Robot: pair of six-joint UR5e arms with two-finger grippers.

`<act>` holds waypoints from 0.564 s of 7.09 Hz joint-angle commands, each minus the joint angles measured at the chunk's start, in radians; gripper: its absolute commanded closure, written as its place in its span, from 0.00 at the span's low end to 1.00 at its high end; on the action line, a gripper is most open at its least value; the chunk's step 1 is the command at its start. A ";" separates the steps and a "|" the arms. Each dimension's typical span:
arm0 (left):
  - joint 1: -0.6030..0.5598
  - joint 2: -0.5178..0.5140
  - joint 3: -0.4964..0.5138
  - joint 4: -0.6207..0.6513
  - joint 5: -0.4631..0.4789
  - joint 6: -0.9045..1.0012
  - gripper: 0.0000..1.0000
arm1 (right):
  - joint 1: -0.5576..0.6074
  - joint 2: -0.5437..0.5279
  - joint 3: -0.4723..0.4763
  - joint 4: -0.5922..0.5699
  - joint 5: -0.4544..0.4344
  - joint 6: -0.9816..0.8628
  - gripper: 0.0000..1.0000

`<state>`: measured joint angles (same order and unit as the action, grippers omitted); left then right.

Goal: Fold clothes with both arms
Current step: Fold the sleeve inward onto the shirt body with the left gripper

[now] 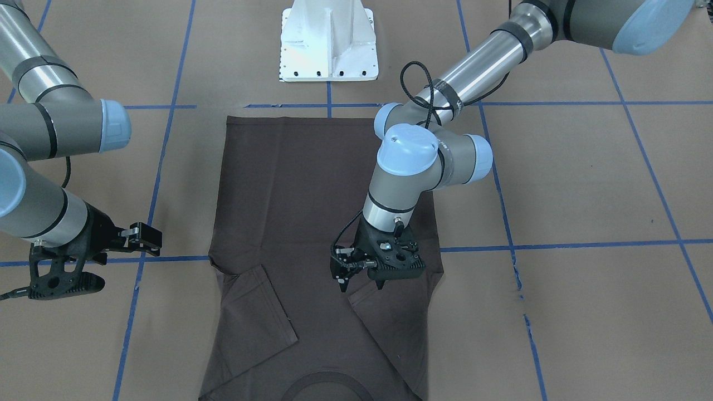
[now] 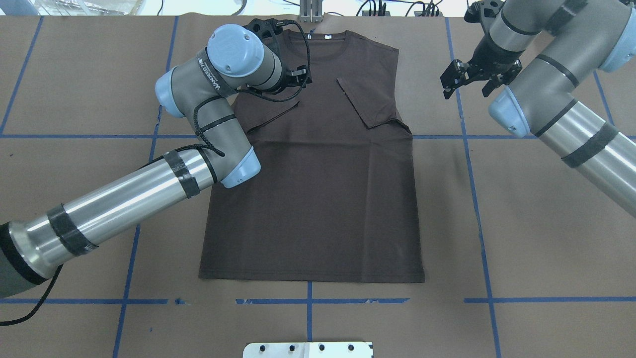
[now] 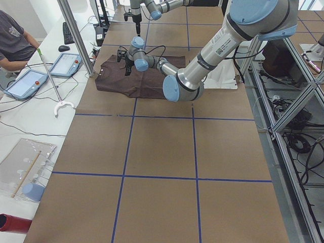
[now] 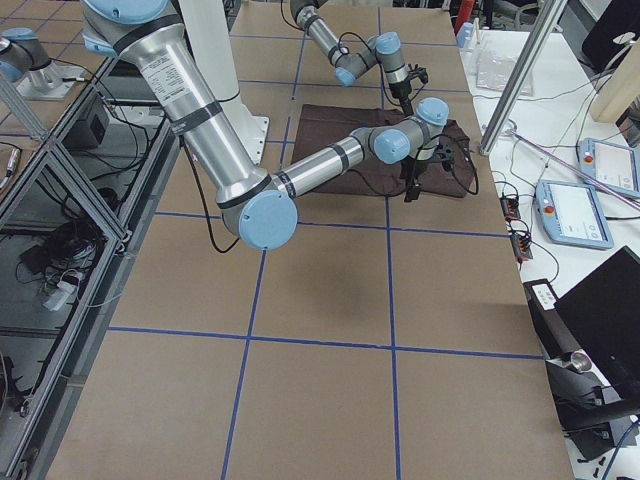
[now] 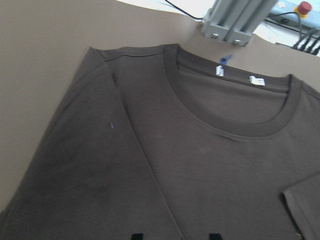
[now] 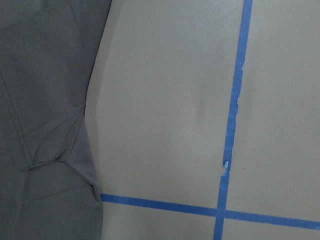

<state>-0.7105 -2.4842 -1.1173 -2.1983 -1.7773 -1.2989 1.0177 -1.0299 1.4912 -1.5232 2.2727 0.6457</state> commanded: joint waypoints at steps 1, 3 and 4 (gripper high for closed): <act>-0.003 0.166 -0.247 0.073 -0.042 0.016 0.00 | -0.037 -0.157 0.168 0.090 0.001 0.127 0.00; -0.004 0.316 -0.523 0.217 -0.043 0.102 0.00 | -0.141 -0.347 0.306 0.309 -0.060 0.395 0.00; -0.006 0.361 -0.620 0.257 -0.047 0.121 0.00 | -0.189 -0.395 0.363 0.316 -0.080 0.425 0.00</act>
<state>-0.7148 -2.1933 -1.5982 -2.0048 -1.8205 -1.2094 0.8881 -1.3452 1.7800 -1.2612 2.2200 0.9940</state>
